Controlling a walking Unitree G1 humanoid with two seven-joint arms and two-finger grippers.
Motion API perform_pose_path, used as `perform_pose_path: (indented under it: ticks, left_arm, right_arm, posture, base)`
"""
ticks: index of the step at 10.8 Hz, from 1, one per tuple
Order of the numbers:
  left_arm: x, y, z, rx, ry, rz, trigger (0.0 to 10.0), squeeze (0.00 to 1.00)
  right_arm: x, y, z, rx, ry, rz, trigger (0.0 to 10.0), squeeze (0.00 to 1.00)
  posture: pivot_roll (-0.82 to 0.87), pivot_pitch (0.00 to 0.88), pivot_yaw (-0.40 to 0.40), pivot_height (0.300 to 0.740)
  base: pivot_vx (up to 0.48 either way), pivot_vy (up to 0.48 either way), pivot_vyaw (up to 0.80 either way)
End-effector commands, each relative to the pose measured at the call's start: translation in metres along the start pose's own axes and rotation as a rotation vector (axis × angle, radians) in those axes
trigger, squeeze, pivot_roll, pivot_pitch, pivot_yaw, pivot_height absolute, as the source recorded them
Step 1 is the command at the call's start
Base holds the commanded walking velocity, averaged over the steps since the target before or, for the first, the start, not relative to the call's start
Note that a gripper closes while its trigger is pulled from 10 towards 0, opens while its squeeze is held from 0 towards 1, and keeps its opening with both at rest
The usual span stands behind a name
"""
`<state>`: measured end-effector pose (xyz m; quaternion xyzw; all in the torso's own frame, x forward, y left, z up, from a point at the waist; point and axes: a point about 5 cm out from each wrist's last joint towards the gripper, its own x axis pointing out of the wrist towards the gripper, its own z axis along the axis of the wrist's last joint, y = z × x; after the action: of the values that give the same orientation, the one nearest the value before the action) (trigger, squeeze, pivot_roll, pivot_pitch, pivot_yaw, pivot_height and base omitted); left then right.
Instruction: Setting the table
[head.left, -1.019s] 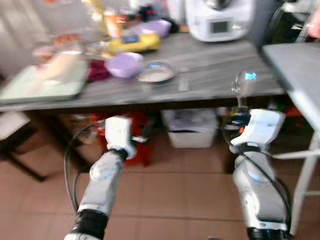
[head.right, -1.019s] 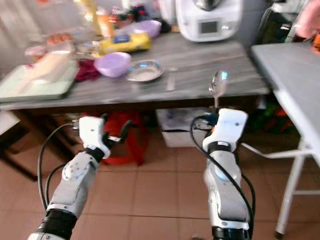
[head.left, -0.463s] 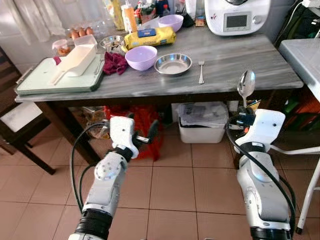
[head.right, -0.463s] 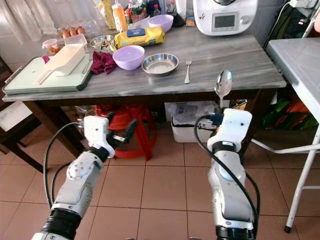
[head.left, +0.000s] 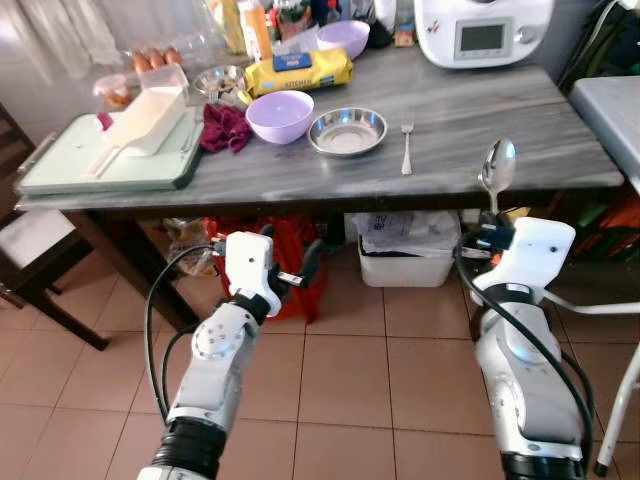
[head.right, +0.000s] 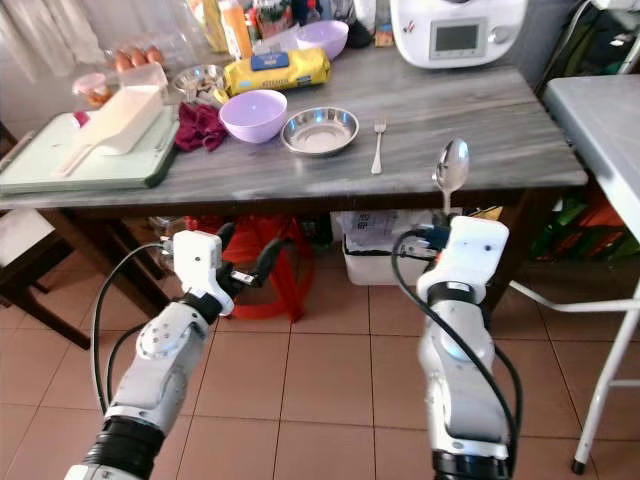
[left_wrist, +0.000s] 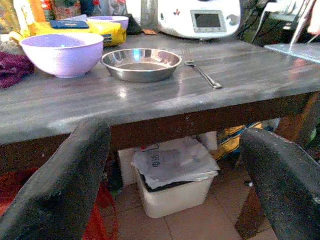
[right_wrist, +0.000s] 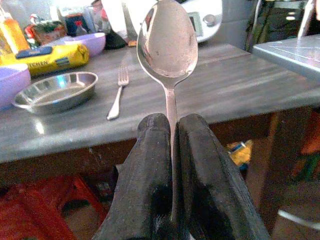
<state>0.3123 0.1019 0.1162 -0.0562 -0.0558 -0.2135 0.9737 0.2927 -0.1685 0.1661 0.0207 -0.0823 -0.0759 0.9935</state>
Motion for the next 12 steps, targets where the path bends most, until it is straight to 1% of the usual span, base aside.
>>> perform_pose_path:
  ticks: [1, 12]
  left_arm:
    - [0.0015, -0.0004, 0.0035, 0.003, -0.012, -0.005, 10.0, 0.0]
    - [0.0004, -0.0047, 0.0006, -0.001, -0.004, -0.026, 10.0, 0.0]
  right_arm:
    - [0.0002, -0.0004, 0.0026, -0.003, -0.014, -0.002, 10.0, 0.0]
    - [0.0017, 0.0003, 0.0024, 0.001, -0.012, 0.004, 10.0, 0.0]
  posture:
    - [-0.15, 0.09, 0.135, 0.74]
    - [-0.15, 0.085, 0.129, 0.74]
  base:
    - [0.368, 0.0, 0.0]
    - [0.355, 0.0, 0.0]
